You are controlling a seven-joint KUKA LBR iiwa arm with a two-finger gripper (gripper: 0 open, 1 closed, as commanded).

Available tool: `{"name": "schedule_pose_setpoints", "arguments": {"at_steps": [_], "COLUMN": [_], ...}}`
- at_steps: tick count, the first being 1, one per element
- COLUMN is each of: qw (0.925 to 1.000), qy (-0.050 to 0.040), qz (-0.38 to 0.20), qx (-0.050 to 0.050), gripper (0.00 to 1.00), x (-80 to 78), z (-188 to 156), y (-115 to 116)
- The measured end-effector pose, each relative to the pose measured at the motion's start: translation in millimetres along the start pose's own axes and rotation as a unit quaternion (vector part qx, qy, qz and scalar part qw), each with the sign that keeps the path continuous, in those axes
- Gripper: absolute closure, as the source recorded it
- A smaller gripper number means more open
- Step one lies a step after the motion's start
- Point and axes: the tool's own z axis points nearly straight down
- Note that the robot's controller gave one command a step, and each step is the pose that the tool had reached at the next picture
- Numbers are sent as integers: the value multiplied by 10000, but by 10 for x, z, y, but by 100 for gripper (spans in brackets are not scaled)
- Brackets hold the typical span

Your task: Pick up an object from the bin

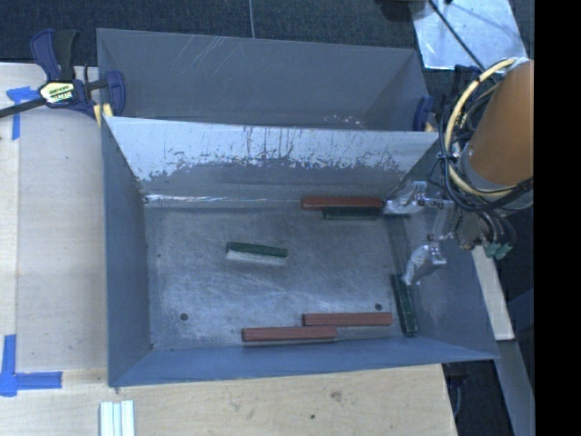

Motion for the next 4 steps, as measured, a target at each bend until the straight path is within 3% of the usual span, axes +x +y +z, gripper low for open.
{"name": "schedule_pose_setpoints", "arguments": {"at_steps": [1,2,3,4], "qw": [10000,9999,9998,9986], "qy": [0,-40,-8,0], "qz": [-1,114,193,-532], "qx": [0,6,1,0], "gripper": [0,0,0,0], "x": [0,18,206,229], "z": [0,423,1010,1121], "y": [0,46,-75,-324]}}
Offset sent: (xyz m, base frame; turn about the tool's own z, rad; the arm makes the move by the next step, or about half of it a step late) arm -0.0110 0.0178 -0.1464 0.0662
